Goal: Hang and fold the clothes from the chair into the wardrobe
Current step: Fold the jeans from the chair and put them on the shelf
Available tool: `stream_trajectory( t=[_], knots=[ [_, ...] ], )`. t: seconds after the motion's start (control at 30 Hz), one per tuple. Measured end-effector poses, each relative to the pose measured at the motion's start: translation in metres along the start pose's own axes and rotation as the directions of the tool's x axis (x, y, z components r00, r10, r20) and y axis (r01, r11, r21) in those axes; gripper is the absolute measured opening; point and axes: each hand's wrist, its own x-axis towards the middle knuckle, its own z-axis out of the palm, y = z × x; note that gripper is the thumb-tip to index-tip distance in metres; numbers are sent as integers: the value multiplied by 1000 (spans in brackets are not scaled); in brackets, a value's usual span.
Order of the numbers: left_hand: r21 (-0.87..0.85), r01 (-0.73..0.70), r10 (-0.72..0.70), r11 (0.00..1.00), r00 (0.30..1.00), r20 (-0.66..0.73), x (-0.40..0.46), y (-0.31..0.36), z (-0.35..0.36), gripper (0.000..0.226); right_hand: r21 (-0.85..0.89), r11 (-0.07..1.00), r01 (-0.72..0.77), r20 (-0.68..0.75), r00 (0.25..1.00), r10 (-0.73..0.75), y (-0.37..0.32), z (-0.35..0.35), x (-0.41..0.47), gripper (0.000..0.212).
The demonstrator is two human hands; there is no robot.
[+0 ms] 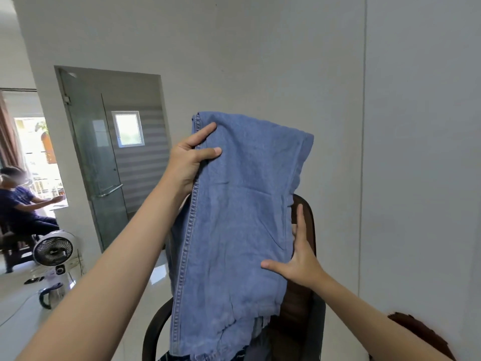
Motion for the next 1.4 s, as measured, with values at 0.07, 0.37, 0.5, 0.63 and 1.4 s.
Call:
stream_trajectory(
  t=[0.07,0.37,0.5,0.63,1.4],
  knots=[
    [1,-1,1,1000,1000,-19,2,5,-1,55,-27,998,61,-74,995,-62,-2,5,-2,124],
    [-57,87,-92,995,991,-93,10,9,-10,57,8,985,174,-53,983,-173,-16,12,-5,97],
    [-69,108,-110,992,994,-24,9,10,-10,53,-69,976,208,78,976,-203,-20,13,3,109],
    [-56,87,-85,995,996,40,9,16,-12,49,-299,927,225,94,974,-206,-12,13,10,116],
    [-72,138,-143,988,988,-64,26,3,-51,44,208,966,152,28,986,-162,-56,4,30,61]
  ],
)
